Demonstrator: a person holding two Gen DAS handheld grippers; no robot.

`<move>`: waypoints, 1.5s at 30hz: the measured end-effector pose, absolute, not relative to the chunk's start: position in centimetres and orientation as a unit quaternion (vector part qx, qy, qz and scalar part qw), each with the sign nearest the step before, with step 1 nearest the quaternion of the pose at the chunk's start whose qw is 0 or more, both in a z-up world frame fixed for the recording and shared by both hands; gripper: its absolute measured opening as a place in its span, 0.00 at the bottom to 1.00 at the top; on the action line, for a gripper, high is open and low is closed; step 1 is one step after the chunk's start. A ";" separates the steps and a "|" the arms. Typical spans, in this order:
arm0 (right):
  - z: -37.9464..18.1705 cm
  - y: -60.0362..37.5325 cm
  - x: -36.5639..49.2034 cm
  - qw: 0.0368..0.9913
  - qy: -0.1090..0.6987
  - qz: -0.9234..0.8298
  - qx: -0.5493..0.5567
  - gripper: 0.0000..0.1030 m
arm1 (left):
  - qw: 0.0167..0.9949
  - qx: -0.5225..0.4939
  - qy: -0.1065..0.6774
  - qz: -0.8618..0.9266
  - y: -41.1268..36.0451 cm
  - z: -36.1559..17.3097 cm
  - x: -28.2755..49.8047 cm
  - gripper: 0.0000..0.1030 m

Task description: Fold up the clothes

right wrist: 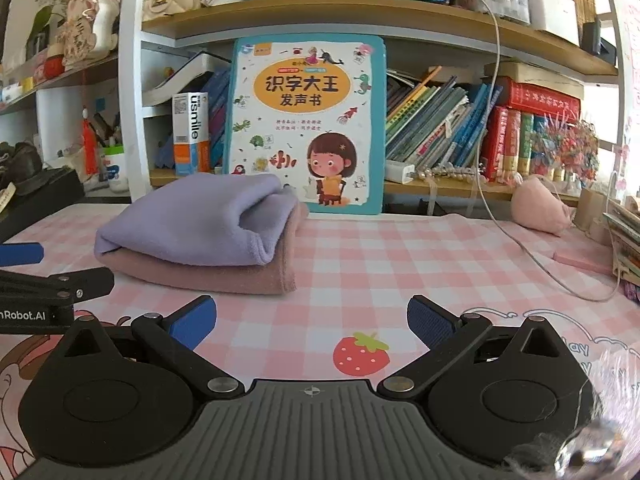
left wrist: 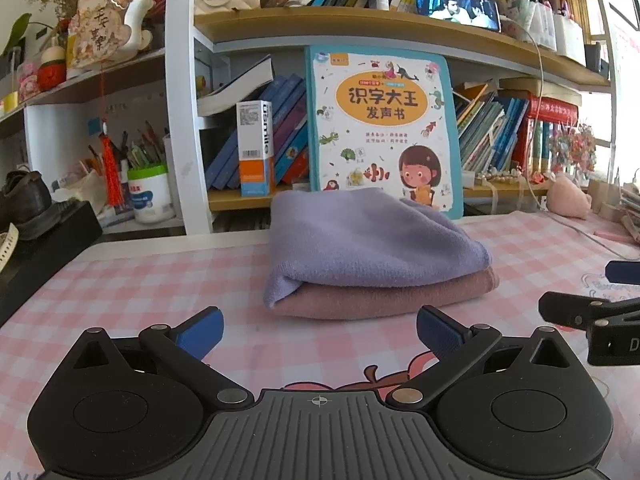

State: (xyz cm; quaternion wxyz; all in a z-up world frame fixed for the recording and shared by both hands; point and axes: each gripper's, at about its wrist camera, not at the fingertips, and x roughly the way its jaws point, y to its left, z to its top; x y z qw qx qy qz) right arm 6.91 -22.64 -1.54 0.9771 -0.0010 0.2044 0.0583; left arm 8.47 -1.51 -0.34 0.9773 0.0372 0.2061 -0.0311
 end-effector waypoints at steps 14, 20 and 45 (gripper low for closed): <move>-1.5 -22.8 6.7 0.978 0.199 0.053 0.003 1.00 | 0.976 0.029 0.212 -0.032 -1.2 -0.4 8.7 1.00; -1.6 -22.9 6.9 0.977 0.204 0.053 0.003 1.00 | 0.976 0.030 0.215 -0.024 -1.2 -0.4 8.8 1.00; -1.8 -23.0 7.3 0.975 0.217 0.051 0.006 1.00 | 0.977 0.060 0.202 -0.025 -2.1 -0.5 8.3 1.00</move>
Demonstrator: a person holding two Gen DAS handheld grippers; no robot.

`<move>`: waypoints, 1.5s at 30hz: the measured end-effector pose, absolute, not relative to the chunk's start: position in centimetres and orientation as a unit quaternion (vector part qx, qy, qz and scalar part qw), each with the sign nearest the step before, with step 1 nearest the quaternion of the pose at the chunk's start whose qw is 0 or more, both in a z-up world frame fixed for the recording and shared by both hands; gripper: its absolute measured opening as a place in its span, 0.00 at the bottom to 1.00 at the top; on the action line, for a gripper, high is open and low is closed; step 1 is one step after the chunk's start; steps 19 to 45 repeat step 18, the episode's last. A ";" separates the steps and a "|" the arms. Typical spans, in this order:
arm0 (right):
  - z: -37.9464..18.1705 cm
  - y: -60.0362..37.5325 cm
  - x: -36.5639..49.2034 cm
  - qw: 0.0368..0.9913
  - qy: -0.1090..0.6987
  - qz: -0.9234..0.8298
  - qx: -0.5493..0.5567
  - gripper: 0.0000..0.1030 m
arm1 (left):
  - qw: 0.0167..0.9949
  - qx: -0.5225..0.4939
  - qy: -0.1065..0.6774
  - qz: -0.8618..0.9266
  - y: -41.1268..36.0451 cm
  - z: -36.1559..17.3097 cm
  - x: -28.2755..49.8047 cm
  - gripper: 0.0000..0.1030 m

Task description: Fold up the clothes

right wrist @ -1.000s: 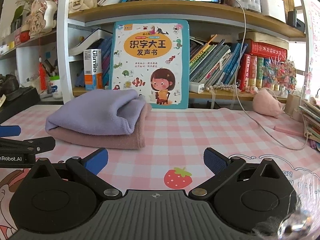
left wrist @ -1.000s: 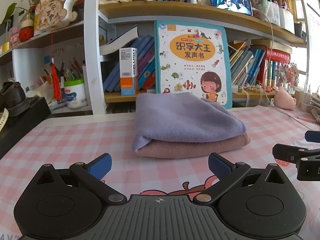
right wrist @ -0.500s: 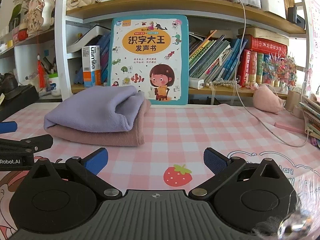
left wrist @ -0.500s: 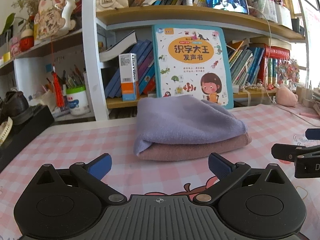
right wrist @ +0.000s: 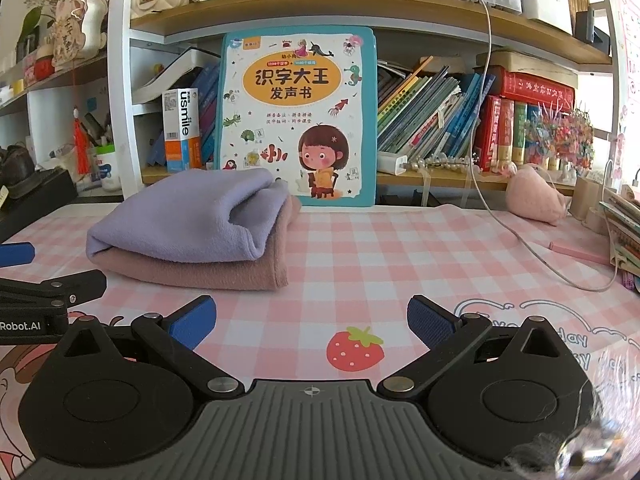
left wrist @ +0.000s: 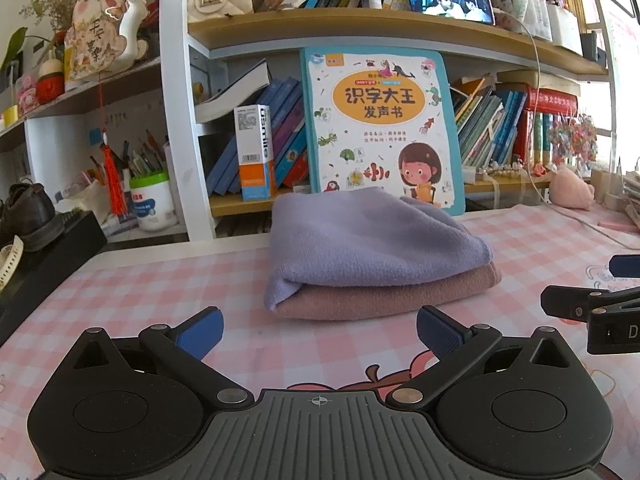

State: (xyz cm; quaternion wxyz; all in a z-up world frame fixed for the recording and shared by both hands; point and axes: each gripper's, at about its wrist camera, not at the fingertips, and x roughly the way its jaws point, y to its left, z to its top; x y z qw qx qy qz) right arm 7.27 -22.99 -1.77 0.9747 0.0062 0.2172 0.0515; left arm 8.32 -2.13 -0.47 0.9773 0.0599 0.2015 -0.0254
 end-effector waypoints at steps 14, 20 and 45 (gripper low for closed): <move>-1.8 -23.0 7.6 0.972 0.228 0.052 0.008 1.00 | 0.981 0.065 0.181 -0.017 -2.3 -0.3 7.7 1.00; -1.9 -23.1 7.7 0.972 0.231 0.052 0.009 1.00 | 0.979 0.060 0.192 -0.022 -2.0 -0.4 8.1 1.00; -1.9 -23.1 7.7 0.972 0.231 0.052 0.009 1.00 | 0.979 0.060 0.192 -0.022 -2.0 -0.4 8.1 1.00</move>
